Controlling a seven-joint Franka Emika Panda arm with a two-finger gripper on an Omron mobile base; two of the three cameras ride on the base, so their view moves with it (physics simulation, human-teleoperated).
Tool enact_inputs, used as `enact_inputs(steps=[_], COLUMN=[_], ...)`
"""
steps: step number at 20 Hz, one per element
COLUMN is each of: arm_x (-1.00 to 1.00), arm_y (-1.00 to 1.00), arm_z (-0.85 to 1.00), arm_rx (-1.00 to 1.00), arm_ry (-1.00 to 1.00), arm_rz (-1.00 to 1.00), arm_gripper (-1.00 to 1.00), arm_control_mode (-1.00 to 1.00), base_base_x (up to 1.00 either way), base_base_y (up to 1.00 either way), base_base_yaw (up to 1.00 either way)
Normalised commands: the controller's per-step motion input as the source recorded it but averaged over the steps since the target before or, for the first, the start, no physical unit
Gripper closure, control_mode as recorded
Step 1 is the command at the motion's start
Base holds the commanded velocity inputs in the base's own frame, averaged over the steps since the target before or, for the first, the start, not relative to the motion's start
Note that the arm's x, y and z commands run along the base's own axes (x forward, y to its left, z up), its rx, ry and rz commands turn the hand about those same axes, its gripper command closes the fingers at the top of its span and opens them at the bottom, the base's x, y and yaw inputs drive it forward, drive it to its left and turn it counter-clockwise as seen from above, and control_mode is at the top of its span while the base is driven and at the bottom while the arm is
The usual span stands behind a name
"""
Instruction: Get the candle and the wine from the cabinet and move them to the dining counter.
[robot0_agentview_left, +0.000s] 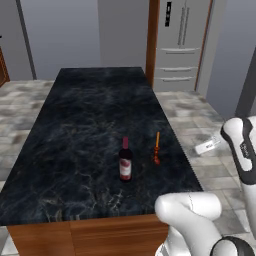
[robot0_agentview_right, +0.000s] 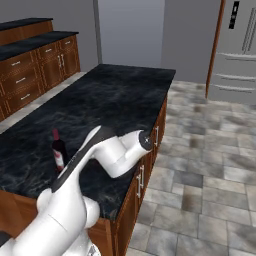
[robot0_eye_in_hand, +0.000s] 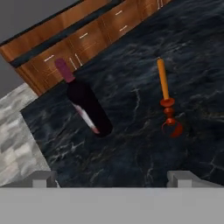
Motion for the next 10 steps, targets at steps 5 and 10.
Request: enact_inputs(steps=[5, 10], arm_x=[-0.53, -0.50], arm_y=[0.09, 0.18], arm_z=[0.14, 0.20], arm_rx=[0.00, -0.10], arm_ry=[0.01, -0.01], arm_rz=[-0.29, -0.15], arm_gripper=[-1.00, -1.00], arm_control_mode=[-1.00, -1.00], base_base_x=[0.00, 0.00], base_base_y=[0.00, 0.00], base_base_yaw=[0.00, 0.00])
